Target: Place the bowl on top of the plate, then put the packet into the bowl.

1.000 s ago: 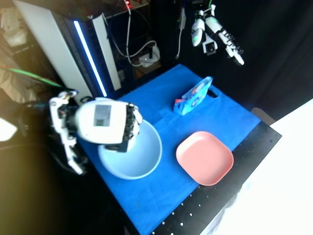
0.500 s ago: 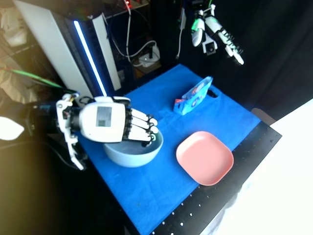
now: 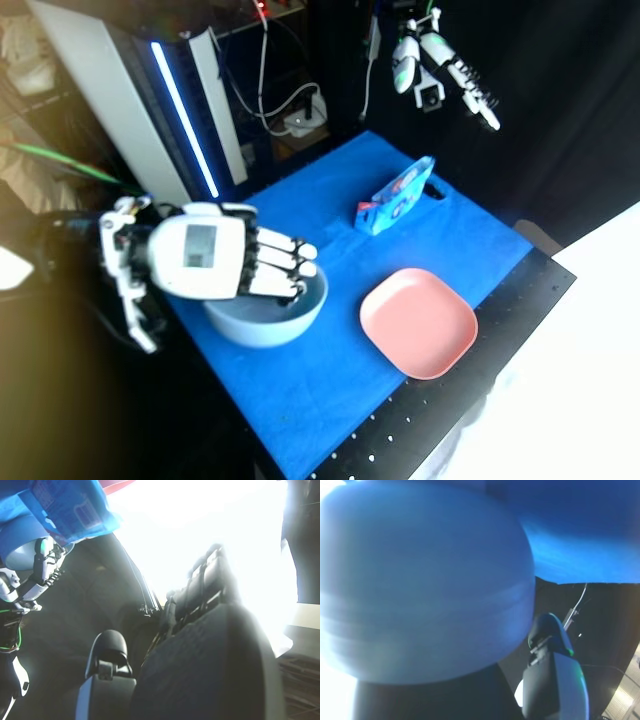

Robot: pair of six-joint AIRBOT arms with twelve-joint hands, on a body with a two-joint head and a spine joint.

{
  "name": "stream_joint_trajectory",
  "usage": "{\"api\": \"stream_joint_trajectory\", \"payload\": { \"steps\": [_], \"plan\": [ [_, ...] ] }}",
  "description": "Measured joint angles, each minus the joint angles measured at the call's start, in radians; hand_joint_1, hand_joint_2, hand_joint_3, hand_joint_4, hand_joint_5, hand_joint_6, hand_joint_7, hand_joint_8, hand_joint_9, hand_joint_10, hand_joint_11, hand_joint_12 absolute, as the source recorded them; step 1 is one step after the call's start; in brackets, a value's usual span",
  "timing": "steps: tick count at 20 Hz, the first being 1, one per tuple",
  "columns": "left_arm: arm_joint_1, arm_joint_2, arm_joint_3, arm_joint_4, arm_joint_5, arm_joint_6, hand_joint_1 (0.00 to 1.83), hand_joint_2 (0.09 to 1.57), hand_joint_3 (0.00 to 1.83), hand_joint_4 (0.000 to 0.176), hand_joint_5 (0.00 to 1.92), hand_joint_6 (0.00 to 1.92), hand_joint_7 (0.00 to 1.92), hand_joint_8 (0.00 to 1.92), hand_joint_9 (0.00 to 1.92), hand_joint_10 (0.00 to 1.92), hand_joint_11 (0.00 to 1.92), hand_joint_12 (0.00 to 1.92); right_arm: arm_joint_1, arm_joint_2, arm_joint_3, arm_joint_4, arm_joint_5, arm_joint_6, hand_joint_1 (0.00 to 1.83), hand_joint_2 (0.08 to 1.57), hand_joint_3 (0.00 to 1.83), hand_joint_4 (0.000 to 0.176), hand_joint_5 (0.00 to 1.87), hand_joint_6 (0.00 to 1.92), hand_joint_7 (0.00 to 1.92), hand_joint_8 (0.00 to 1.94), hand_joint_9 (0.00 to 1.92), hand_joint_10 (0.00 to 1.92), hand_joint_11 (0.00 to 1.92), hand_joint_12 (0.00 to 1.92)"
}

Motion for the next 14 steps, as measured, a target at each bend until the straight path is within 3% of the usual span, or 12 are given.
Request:
{"api": "stream_joint_trajectory", "payload": {
  "steps": [2,3,5,6,7,9,12,14],
  "plan": [
    [0.000,-0.002,0.000,-0.003,-0.002,0.000,0.02,1.25,0.00,0.129,0.00,0.00,0.00,0.00,0.00,0.00,0.00,0.00,-0.003,0.011,0.000,0.014,-0.009,-0.001,0.31,1.07,0.00,0.000,0.46,0.00,0.45,0.00,0.57,0.00,0.12,1.29],
    [0.000,-0.005,0.000,-0.001,-0.003,-0.001,0.00,1.27,0.01,0.117,0.00,0.00,0.00,0.00,0.00,0.00,0.00,0.00,-0.003,0.013,0.000,0.018,-0.014,0.000,0.32,1.06,0.00,0.000,0.45,0.00,0.45,0.00,0.57,0.00,0.11,1.28],
    [0.000,-0.005,0.000,0.002,-0.003,-0.001,0.00,1.26,0.00,0.129,0.00,0.00,0.00,0.00,0.00,0.00,0.00,0.00,-0.005,0.014,0.000,0.016,-0.014,-0.001,0.29,1.04,0.00,0.010,0.43,0.00,0.46,0.00,0.60,0.01,0.19,1.23],
    [0.000,-0.005,0.000,0.000,-0.004,-0.001,0.00,1.25,0.00,0.130,0.00,0.00,0.00,0.00,0.00,0.00,0.00,0.00,-0.005,0.014,0.000,0.016,-0.014,-0.001,0.35,1.02,0.00,0.002,0.43,0.00,0.46,0.00,0.60,0.00,0.17,1.25],
    [0.001,-0.005,0.000,-0.003,-0.005,-0.002,0.01,1.26,0.00,0.119,0.01,0.00,0.00,0.00,0.00,0.00,0.00,0.00,-0.005,0.014,0.000,0.016,-0.015,-0.001,0.36,1.01,0.00,0.000,0.41,0.00,0.44,0.00,0.58,0.00,0.15,1.28],
    [0.001,-0.005,0.000,-0.003,-0.004,-0.002,0.01,1.26,0.00,0.125,0.00,0.00,0.00,0.00,0.00,0.00,0.00,0.00,-0.005,0.013,0.000,0.016,-0.015,-0.001,0.38,1.01,0.00,0.000,0.43,0.00,0.45,0.00,0.56,0.00,0.13,1.23],
    [0.001,-0.006,0.000,-0.001,-0.004,-0.002,0.01,1.27,0.01,0.119,0.02,0.01,0.00,0.00,0.00,0.00,0.00,0.00,-0.005,0.013,0.000,0.016,-0.015,-0.001,0.40,0.99,0.00,0.000,0.41,0.00,0.44,0.00,0.55,0.00,0.16,1.18],
    [0.001,-0.006,0.002,-0.001,-0.004,-0.003,0.01,1.26,0.00,0.130,0.02,0.00,0.00,0.00,0.00,0.00,0.00,0.00,-0.005,0.013,0.000,0.016,-0.014,-0.001,0.36,0.98,0.00,0.019,0.35,0.00,0.37,0.00,0.44,0.00,0.02,1.09]
  ]
}}
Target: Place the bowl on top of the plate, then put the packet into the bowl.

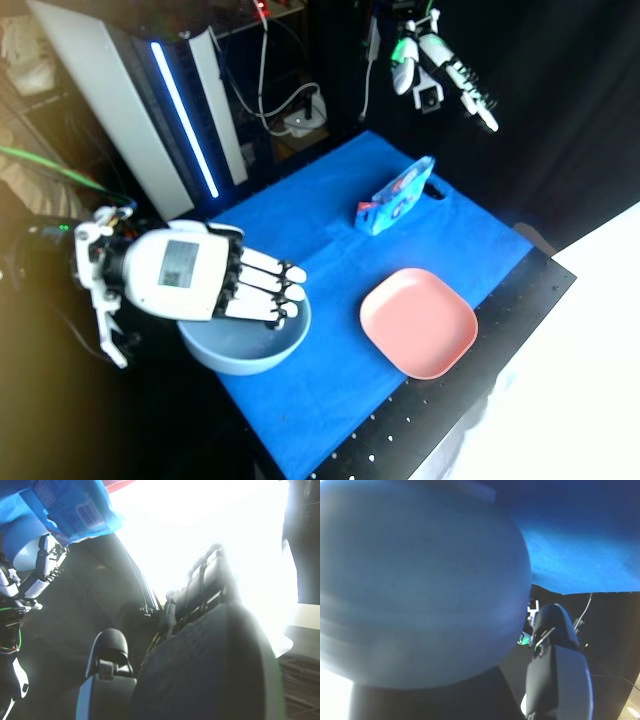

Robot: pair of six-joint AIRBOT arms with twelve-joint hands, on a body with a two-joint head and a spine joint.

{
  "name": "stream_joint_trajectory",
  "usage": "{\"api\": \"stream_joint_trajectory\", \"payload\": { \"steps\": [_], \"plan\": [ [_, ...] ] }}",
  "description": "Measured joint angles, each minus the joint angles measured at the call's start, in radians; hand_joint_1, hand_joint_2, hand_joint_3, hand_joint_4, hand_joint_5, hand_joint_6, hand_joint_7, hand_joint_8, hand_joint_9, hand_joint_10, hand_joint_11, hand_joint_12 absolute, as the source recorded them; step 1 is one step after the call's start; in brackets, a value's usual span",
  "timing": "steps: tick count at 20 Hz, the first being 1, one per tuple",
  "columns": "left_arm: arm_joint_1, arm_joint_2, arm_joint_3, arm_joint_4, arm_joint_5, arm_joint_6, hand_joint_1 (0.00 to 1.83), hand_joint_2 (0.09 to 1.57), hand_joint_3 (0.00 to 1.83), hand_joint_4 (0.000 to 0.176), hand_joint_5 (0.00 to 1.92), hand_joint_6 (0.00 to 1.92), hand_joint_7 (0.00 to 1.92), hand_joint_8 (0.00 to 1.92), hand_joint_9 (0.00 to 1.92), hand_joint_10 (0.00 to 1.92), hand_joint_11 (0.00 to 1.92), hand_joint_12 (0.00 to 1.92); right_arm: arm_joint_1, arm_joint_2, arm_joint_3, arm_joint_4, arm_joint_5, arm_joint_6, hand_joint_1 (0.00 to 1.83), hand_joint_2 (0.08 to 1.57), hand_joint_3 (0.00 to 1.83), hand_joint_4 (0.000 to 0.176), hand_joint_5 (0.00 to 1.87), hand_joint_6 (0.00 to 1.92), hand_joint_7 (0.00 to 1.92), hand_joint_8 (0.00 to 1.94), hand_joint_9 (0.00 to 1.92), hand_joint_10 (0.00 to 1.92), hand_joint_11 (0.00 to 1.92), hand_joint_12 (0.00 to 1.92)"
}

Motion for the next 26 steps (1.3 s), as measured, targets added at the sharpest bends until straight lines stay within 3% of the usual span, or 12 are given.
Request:
{"api": "stream_joint_trajectory", "payload": {
  "steps": [1,3,5,8,11,12,14,16,18,20,24,26],
  "plan": [
    [0.000,-0.003,0.003,-0.002,-0.002,-0.001,0.01,1.25,0.00,0.133,0.02,0.01,0.00,0.00,0.00,0.00,0.00,0.00,0.000,-0.001,0.000,0.000,0.000,0.000,0.34,0.96,0.00,0.040,0.30,0.00,0.33,0.00,0.38,0.01,0.00,0.96],
    [0.000,-0.004,0.003,-0.003,0.001,-0.002,0.02,1.26,0.00,0.126,0.03,0.00,0.00,0.00,0.00,0.00,0.00,0.00,0.000,-0.003,-0.003,-0.003,0.008,0.000,0.33,0.90,0.00,0.118,0.14,0.00,0.18,0.00,0.18,0.01,0.00,0.11],
    [0.000,-0.004,0.003,-0.002,0.000,-0.002,0.02,1.25,0.00,0.121,0.03,0.01,0.00,0.00,0.00,0.00,0.00,0.00,0.000,-0.003,-0.014,-0.005,0.032,0.000,0.34,0.86,0.00,0.171,0.08,0.00,0.09,0.00,0.09,0.00,0.00,0.00],
    [0.000,-0.004,0.003,-0.003,0.000,-0.002,0.00,1.25,0.00,0.125,0.03,0.00,0.00,0.00,0.00,0.00,0.00,0.00,0.000,-0.003,-0.026,-0.009,0.050,0.000,0.36,0.85,0.00,0.176,0.00,0.00,0.00,0.00,0.00,0.00,0.00,0.00],
    [0.000,-0.004,0.003,-0.002,0.000,-0.002,0.00,1.26,0.00,0.099,0.03,0.00,0.00,0.00,0.00,0.00,0.00,0.00,0.000,-0.003,-0.032,-0.008,0.060,0.000,0.35,0.83,0.00,0.176,0.00,0.00,0.00,0.00,0.00,0.00,0.00,0.00],
    [0.000,-0.004,0.003,-0.002,0.000,-0.002,0.00,1.25,0.00,0.126,0.02,0.00,0.00,0.00,0.00,0.00,0.00,0.00,0.000,-0.002,-0.034,-0.006,0.060,0.000,0.36,0.83,0.00,0.176,0.00,0.00,0.00,0.00,0.00,0.00,0.00,0.00],
    [0.000,-0.004,0.003,-0.003,0.000,-0.003,0.02,1.25,0.00,0.133,0.02,0.00,0.00,0.00,0.00,0.00,0.00,0.00,0.000,-0.002,-0.034,-0.007,0.061,0.000,0.35,0.82,0.00,0.176,0.00,0.00,0.00,0.00,0.00,0.00,0.00,0.00],
    [0.000,-0.005,0.003,-0.003,0.000,-0.005,0.00,1.21,0.00,0.165,0.03,0.00,0.00,0.00,0.00,0.00,0.00,0.00,0.000,-0.002,-0.034,-0.006,0.067,0.000,0.38,0.81,0.00,0.176,0.00,0.00,0.00,0.00,0.03,0.01,0.00,0.00],
    [0.000,-0.005,0.003,-0.003,0.000,-0.005,0.01,1.22,0.00,0.132,0.04,0.01,0.00,0.00,0.00,0.00,0.00,0.00,0.000,0.003,-0.041,0.002,0.087,0.000,0.42,0.82,0.00,0.176,0.00,0.00,0.00,0.00,0.00,0.00,0.00,0.00],
    [0.000,-0.005,0.003,-0.003,0.000,-0.005,0.00,1.23,0.00,0.128,0.03,0.00,0.00,0.00,0.00,0.00,0.00,0.00,0.000,0.024,-0.055,0.012,0.121,0.000,0.47,0.83,0.00,0.176,0.00,0.00,0.00,0.00,0.00,0.00,0.00,0.00],
    [0.002,-0.005,0.002,-0.003,0.000,-0.005,0.00,1.24,0.00,0.136,0.03,0.00,0.00,0.00,0.00,0.00,0.00,0.00,0.000,0.068,-0.076,0.043,0.146,-0.001,0.23,0.86,0.01,0.176,0.00,0.00,0.00,0.00,0.00,0.00,0.00,0.00],
    [0.008,-0.006,0.002,-0.003,-0.002,-0.006,0.00,1.24,0.00,0.138,0.03,0.00,0.00,0.00,0.00,0.00,0.00,0.00,0.000,0.100,-0.105,0.066,0.147,-0.035,0.39,0.85,0.00,0.176,0.00,0.00,0.00,0.00,0.00,0.00,0.00,0.00]
  ]
}}
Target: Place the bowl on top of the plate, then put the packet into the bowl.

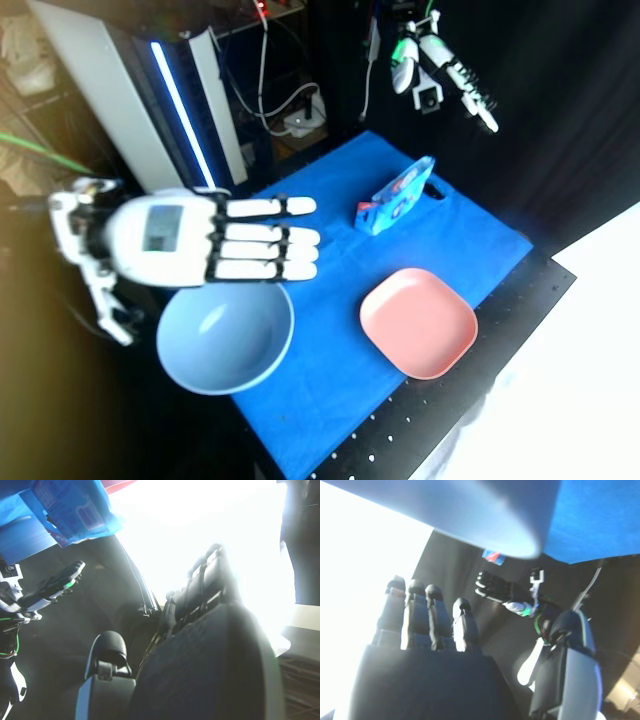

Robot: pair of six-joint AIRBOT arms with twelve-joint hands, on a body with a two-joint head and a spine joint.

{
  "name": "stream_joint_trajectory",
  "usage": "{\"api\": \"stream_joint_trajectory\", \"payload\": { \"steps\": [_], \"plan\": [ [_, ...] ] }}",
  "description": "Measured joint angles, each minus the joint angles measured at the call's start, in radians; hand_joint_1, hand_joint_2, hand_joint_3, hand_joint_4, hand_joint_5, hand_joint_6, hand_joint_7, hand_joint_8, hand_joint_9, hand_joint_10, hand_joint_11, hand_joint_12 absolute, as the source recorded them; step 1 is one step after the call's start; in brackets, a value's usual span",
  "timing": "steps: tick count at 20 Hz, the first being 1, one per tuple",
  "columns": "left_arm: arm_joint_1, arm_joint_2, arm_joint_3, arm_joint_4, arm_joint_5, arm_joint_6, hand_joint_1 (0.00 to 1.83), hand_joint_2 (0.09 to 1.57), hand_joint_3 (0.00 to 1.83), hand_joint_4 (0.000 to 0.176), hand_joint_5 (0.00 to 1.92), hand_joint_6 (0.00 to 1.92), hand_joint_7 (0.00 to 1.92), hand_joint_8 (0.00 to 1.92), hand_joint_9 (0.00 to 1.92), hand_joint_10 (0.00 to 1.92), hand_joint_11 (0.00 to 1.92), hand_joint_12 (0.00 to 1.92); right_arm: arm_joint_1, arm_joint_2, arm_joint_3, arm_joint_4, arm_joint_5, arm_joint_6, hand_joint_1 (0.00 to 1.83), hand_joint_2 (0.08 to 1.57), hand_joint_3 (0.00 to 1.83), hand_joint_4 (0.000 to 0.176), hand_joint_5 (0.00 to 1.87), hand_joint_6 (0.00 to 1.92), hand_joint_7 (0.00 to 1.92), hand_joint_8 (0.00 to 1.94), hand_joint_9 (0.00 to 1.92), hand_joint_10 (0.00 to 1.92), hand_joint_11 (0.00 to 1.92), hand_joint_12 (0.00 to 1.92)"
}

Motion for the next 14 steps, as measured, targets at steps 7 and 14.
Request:
{"api": "stream_joint_trajectory", "payload": {
  "steps": [7,14],
  "plan": [
    [0.005,-0.006,0.000,-0.003,0.002,-0.006,0.00,1.22,0.00,0.142,0.03,0.00,0.00,0.00,0.00,0.00,0.00,0.00,-0.078,0.082,-0.039,0.037,0.011,-0.016,0.53,0.82,0.00,0.176,0.00,0.00,0.00,0.00,0.00,0.00,0.00,0.00],
    [0.005,-0.006,0.000,-0.003,0.000,-0.010,0.01,1.22,0.00,0.155,0.03,0.00,0.00,0.00,0.00,0.00,0.00,0.00,-0.100,0.079,-0.030,0.104,-0.054,-0.087,0.51,0.83,0.00,0.176,0.00,0.00,0.00,0.00,0.00,0.00,0.00,0.00]
  ]
}}
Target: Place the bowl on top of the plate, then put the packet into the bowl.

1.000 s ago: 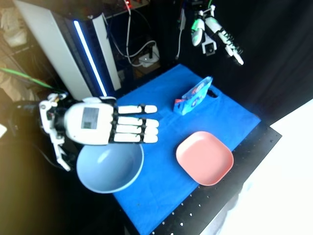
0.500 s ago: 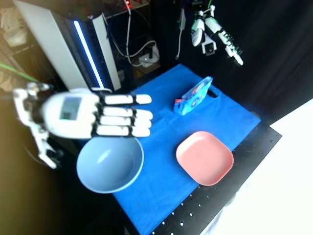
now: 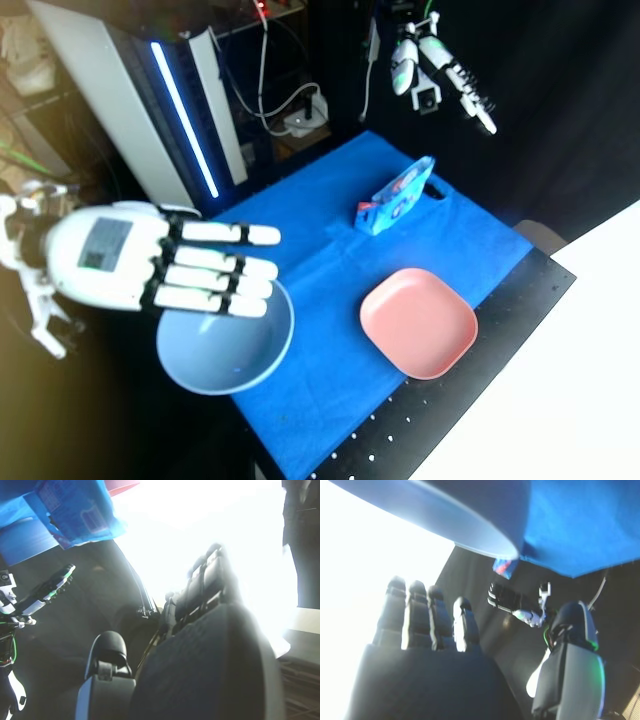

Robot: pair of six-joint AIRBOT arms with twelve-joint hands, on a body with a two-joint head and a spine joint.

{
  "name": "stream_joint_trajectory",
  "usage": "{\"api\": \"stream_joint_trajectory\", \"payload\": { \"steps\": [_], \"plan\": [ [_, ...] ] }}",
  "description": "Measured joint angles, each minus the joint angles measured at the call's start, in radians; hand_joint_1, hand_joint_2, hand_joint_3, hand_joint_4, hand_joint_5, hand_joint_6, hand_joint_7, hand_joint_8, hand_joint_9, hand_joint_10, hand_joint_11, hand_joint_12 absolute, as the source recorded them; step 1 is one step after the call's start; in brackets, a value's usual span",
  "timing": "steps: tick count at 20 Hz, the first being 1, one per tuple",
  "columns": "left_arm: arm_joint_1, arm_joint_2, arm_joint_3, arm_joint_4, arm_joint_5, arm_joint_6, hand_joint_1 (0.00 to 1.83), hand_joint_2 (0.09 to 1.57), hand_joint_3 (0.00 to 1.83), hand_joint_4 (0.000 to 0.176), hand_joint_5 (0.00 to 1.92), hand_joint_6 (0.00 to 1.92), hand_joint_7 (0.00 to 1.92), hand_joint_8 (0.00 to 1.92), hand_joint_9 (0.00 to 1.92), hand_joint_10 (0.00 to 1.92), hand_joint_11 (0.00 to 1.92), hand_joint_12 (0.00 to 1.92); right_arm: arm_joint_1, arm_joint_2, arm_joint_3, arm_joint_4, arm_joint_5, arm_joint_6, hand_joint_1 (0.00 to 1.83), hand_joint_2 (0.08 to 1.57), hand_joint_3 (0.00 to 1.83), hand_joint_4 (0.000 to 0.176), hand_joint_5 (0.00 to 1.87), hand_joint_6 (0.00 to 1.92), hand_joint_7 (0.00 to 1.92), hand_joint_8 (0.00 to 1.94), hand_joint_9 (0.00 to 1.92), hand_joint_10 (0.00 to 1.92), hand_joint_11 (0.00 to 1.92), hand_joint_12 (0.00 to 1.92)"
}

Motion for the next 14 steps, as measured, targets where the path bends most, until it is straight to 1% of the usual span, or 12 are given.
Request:
{"api": "stream_joint_trajectory", "payload": {
  "steps": [1,2,3,4,5,6,7,8,10,12,13,14],
  "plan": [
    [0.000,0.000,0.000,0.000,0.000,0.000,0.00,1.21,0.00,0.157,0.03,0.00,0.00,0.00,0.00,0.00,0.00,0.00,-0.006,-0.002,0.000,0.010,-0.012,-0.015,0.51,0.84,0.01,0.176,0.00,0.00,0.00,0.00,0.00,0.00,0.00,0.00],
    [0.000,0.000,0.000,-0.001,0.000,0.000,0.01,1.22,0.00,0.157,0.02,0.00,0.00,0.00,0.00,0.00,0.00,0.00,-0.012,-0.002,0.000,0.012,-0.028,-0.019,0.50,0.86,0.01,0.172,0.00,0.00,0.00,0.00,0.00,0.00,0.00,0.00],
    [0.000,0.000,0.000,-0.002,0.000,0.000,0.03,1.22,0.00,0.160,0.02,0.00,0.00,0.00,0.00,0.00,0.00,0.00,-0.019,-0.002,0.002,0.018,-0.040,-0.022,0.50,0.85,0.01,0.175,0.00,0.00,0.00,0.00,0.00,0.00,0.00,0.00],
    [0.001,0.000,0.000,-0.001,-0.002,-0.001,0.04,1.23,0.00,0.154,0.01,0.00,0.00,0.00,0.00,0.00,0.00,0.00,-0.033,-0.002,0.002,0.029,-0.042,-0.024,0.54,0.85,0.00,0.176,0.00,0.00,0.00,0.00,0.00,0.00,0.00,0.00],
    [0.001,0.000,0.000,-0.001,0.000,0.000,0.03,1.23,0.00,0.160,0.00,0.00,0.00,0.00,0.00,0.00,0.00,0.00,-0.051,-0.002,0.004,0.047,-0.045,-0.025,0.55,0.85,0.00,0.172,0.01,0.00,0.00,0.00,0.00,0.00,0.00,0.00],
    [0.001,0.000,0.000,-0.002,0.000,0.000,0.04,1.24,0.00,0.149,0.00,0.00,0.00,0.00,0.00,0.00,0.00,0.00,-0.076,-0.002,0.011,0.071,-0.050,-0.025,0.54,0.86,0.01,0.168,0.00,0.00,0.00,0.00,0.00,0.00,0.00,0.00],
    [0.001,-0.001,0.000,-0.004,-0.001,-0.001,0.03,1.23,0.00,0.158,0.00,0.00,0.00,0.00,0.00,0.00,0.00,0.00,-0.087,-0.005,0.019,0.088,-0.061,-0.031,0.51,0.87,0.01,0.168,0.00,0.00,0.00,0.00,0.00,0.00,0.00,0.00],
    [0.002,-0.001,0.000,-0.003,0.000,-0.001,0.03,1.24,0.00,0.152,0.00,0.00,0.00,0.00,0.00,0.00,0.00,0.00,-0.087,-0.012,0.030,0.101,-0.067,-0.032,0.46,0.88,0.02,0.174,0.00,0.00,0.00,0.00,0.00,0.00,0.00,0.00],
    [0.003,-0.001,0.000,0.002,0.000,-0.002,0.04,1.24,0.00,0.149,0.00,0.00,0.00,0.00,0.00,0.00,0.00,0.00,-0.087,-0.027,0.044,0.117,-0.066,-0.032,0.47,0.87,0.01,0.176,0.00,0.00,0.00,0.00,0.00,0.00,0.00,0.00],
    [0.003,-0.001,0.000,-0.001,0.000,-0.003,0.05,1.23,0.00,0.144,0.00,0.00,0.00,0.00,0.00,0.00,0.00,0.00,-0.087,-0.049,0.055,0.116,-0.072,-0.032,0.47,0.88,0.01,0.161,0.01,0.00,0.00,0.00,0.00,0.00,0.00,0.00],
    [0.003,-0.001,0.000,-0.003,0.000,-0.003,0.04,1.24,0.00,0.146,0.00,0.00,0.00,0.00,0.00,0.00,0.00,0.00,-0.087,-0.055,0.060,0.113,-0.072,-0.032,0.47,0.88,0.01,0.171,0.00,0.00,0.00,0.00,0.00,0.00,0.00,0.00],
    [0.003,-0.001,0.000,-0.004,0.000,-0.003,0.04,1.24,0.00,0.146,0.00,0.00,0.00,0.00,0.00,0.00,0.00,0.00,-0.087,-0.061,0.061,0.114,-0.074,-0.033,0.44,0.89,0.01,0.167,0.00,0.00,0.00,0.00,0.00,0.00,0.00,0.00]
  ]
}}
